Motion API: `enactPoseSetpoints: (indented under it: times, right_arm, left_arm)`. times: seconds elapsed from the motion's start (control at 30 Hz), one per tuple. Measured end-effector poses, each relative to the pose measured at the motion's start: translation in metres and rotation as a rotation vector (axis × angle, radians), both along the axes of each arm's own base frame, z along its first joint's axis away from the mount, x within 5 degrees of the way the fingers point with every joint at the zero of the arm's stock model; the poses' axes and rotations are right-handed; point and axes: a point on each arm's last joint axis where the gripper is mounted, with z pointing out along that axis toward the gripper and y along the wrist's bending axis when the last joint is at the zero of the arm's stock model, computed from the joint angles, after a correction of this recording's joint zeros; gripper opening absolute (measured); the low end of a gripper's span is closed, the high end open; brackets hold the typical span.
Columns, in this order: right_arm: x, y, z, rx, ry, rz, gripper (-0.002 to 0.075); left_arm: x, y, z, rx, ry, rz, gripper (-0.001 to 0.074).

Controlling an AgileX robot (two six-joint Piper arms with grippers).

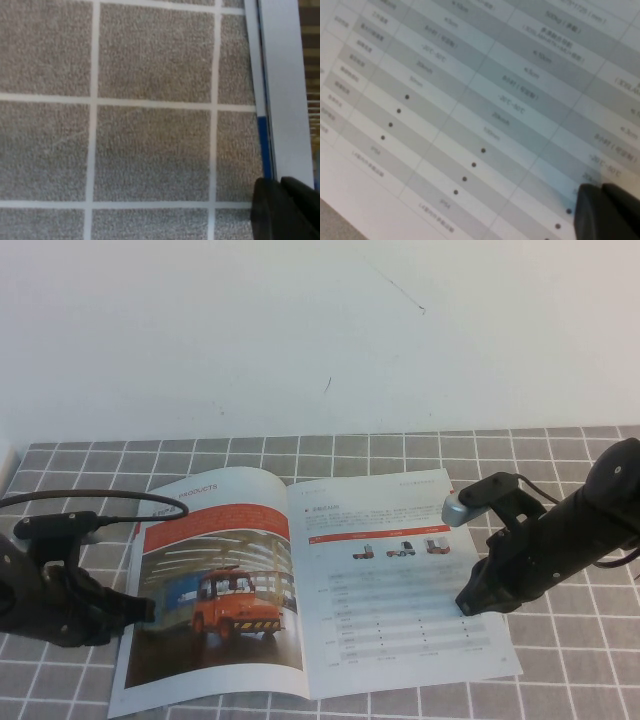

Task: Close book
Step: 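Close the open booklet and leave it lying on the table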

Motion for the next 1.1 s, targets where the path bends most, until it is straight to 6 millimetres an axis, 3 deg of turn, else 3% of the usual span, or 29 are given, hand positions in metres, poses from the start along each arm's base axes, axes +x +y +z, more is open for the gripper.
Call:
enactPoseSetpoints:
  times: [0.63, 0.87, 1.1]
  right_arm:
    - [-0.002, 0.001, -0.001, 0.006, 0.028, 0.015, -0.0003]
    - [-0.002, 0.001, -0.001, 0.013, 0.03, 0.007, -0.0003]
    - [-0.001, 0.002, 0.0, 0.032, 0.038, -0.014, -0.0003]
  left_arm:
    - [0.002, 0.001, -0.001, -0.003, -0.015, 0.036, -0.0004]
    - [0.0, -0.004, -0.001, -0.11, 0.024, 0.112, -0.0004]
    - [0.0, -0.019, 0.002, -0.283, 0.035, 0.059, -0.0004]
